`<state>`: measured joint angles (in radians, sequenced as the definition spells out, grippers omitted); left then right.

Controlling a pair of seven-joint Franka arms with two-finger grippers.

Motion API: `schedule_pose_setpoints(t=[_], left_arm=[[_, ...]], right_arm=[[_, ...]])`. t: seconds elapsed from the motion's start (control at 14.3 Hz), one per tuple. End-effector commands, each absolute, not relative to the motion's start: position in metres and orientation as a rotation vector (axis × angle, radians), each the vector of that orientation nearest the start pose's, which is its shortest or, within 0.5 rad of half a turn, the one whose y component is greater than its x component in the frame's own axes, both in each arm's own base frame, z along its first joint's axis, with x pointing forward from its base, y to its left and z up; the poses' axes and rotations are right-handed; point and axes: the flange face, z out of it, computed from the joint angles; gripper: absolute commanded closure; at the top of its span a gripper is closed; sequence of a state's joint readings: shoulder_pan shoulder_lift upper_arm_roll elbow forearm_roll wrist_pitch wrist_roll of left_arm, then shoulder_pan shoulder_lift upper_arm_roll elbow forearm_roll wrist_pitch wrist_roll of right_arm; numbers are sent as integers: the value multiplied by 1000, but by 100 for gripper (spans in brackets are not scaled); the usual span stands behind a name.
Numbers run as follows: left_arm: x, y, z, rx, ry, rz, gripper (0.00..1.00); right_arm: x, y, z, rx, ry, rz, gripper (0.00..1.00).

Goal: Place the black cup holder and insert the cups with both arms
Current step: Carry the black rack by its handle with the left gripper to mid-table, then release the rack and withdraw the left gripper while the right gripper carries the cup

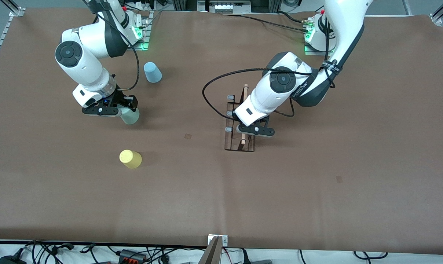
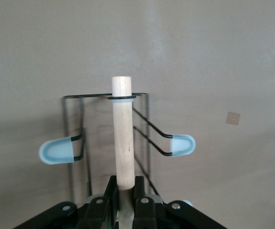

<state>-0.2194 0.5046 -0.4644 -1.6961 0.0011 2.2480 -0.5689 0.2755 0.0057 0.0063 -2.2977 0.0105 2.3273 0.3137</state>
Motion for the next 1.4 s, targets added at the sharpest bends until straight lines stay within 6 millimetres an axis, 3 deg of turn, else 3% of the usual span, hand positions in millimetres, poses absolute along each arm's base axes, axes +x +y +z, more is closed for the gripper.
schedule_pose_setpoints(t=[0.0,0.28,0.35,0.42,0.49,0.77,0.98,1.12,1.33], left_arm=[[543,-420,343,-3389,92,36,99],[536,-433,339,-3397,100,34,95],[535,-434,338,-3398,79,40,75],[535,-434,340,-3399,42,36,23],[537,-433,340,-3396,54,25,0],[546,-418,360,-3362,61,-63,0],[573,-363,394,-3324,-12,-105,0],[589,-317,415,-3285,22,-108,0],[608,-237,441,-3150,207,-111,0]], right_arm=[[497,141,355,-3130,57,-32,94],[497,138,354,-3131,66,-26,93],[497,138,354,-3132,66,-19,89],[495,139,353,-3136,76,2,89],[495,138,353,-3137,78,4,89],[492,140,353,-3141,80,33,89],[487,154,377,-3148,226,109,89],[479,192,401,-3153,284,118,89],[451,272,417,-3127,469,77,89]])
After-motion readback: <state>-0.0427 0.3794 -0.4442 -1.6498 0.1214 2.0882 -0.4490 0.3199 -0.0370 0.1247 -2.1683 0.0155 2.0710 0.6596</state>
